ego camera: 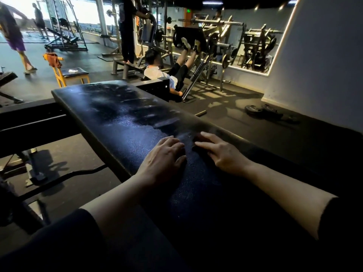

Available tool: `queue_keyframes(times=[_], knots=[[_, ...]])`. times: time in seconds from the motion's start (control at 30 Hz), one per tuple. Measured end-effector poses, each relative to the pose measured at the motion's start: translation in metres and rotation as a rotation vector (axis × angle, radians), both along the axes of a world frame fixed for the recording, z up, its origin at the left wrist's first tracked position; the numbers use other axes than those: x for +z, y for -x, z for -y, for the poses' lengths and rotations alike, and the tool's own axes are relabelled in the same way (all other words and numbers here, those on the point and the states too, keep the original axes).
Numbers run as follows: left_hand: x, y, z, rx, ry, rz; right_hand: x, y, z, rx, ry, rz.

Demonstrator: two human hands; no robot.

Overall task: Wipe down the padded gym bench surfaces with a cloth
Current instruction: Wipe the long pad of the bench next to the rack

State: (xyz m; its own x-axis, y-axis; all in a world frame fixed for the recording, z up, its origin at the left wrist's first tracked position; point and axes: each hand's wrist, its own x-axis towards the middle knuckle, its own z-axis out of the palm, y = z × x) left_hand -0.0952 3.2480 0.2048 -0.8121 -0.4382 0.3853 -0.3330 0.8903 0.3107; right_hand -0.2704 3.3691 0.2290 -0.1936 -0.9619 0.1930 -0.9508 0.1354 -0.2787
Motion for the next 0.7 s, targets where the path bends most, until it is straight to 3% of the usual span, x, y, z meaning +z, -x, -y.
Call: queue_keyframes(times=[0.07,0.13,0.3,0.37,0.53,0.7], knots=[[0.000,0.000,0.000,-0.002,0.013,0.012,-0.002,-0.006,-0.013,0.102,0.007,0.002],[0.000,-0.002,0.001,-0.004,0.016,0.002,0.001,0.012,-0.008,0.064,-0.007,-0.044],[-0.004,0.000,0.001,-0.012,0.000,-0.030,0.006,0.071,0.029,-0.396,-0.088,-0.001],[-0.004,0.001,-0.001,-0.002,-0.010,-0.050,0.003,0.056,0.042,-0.339,-0.063,0.005],[-0.003,0.000,-0.003,0.055,-0.039,-0.059,-0.003,-0.001,0.038,0.043,-0.064,-0.046],[-0.002,-0.001,-0.004,0.075,-0.055,-0.085,0.009,0.029,0.032,-0.160,-0.030,0.045]])
